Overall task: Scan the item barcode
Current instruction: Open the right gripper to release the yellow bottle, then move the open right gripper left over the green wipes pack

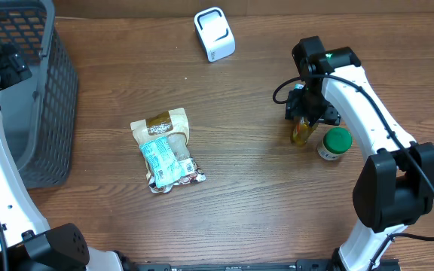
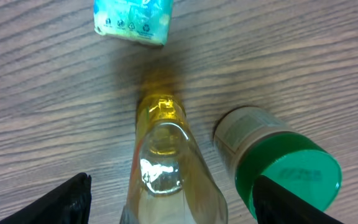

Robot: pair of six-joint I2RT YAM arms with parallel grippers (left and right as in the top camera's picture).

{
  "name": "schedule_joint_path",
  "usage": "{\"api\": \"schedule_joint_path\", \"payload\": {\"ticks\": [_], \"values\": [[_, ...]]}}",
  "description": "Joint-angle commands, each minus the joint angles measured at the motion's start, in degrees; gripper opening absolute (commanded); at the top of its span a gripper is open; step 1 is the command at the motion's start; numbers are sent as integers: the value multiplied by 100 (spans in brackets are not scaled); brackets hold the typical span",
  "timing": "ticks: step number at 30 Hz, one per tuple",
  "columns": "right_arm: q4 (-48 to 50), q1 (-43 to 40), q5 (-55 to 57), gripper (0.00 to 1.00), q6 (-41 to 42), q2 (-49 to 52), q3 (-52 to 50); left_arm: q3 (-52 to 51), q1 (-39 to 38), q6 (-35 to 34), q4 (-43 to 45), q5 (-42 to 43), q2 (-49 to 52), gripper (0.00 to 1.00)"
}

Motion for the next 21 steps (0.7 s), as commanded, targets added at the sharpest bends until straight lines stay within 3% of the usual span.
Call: {"api": "schedule_joint_path", "payload": {"ticks": [1, 7, 14, 21], "values": [[-85, -11, 9, 83, 7, -391, 719, 81, -17, 107, 2, 44, -2, 100], [-597, 111, -426, 84, -107, -527, 1834, 81, -17, 109, 2, 44, -2, 100], [-431, 332, -1956, 85, -492, -498, 1816, 81, -17, 109, 2, 42, -2, 99], [-332, 601, -2461, 87, -490, -496, 1742, 81, -17, 107, 2, 42, -2, 99]]}}
